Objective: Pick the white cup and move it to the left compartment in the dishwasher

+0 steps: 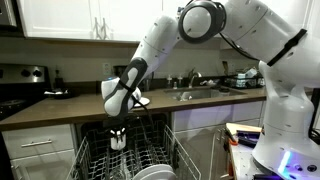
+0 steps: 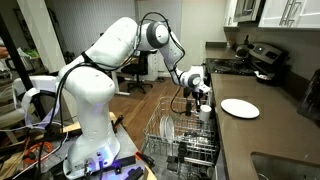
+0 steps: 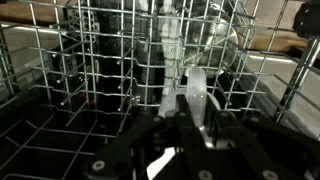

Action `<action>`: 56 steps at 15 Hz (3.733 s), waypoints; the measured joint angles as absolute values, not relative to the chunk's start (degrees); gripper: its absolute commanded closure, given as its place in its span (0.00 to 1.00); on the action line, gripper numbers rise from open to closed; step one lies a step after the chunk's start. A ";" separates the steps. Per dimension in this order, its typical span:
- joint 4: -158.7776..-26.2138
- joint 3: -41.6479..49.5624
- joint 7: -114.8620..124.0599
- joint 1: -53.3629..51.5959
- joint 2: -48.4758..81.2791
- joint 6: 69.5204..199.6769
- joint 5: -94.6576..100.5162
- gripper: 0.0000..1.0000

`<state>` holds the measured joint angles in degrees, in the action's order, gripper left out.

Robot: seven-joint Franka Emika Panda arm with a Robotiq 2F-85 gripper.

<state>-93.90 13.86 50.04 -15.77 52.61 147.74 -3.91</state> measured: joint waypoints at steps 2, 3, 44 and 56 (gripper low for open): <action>-92.29 13.59 50.03 -15.74 53.51 147.08 -3.91 0.91; -91.51 13.47 50.02 -15.73 53.97 146.64 -3.91 0.91; -64.68 11.00 50.00 -12.13 75.32 137.16 -3.91 0.91; -58.32 11.34 50.01 -12.50 77.70 130.22 -3.88 0.06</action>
<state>-58.32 11.34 50.01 -12.50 77.70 130.22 -3.88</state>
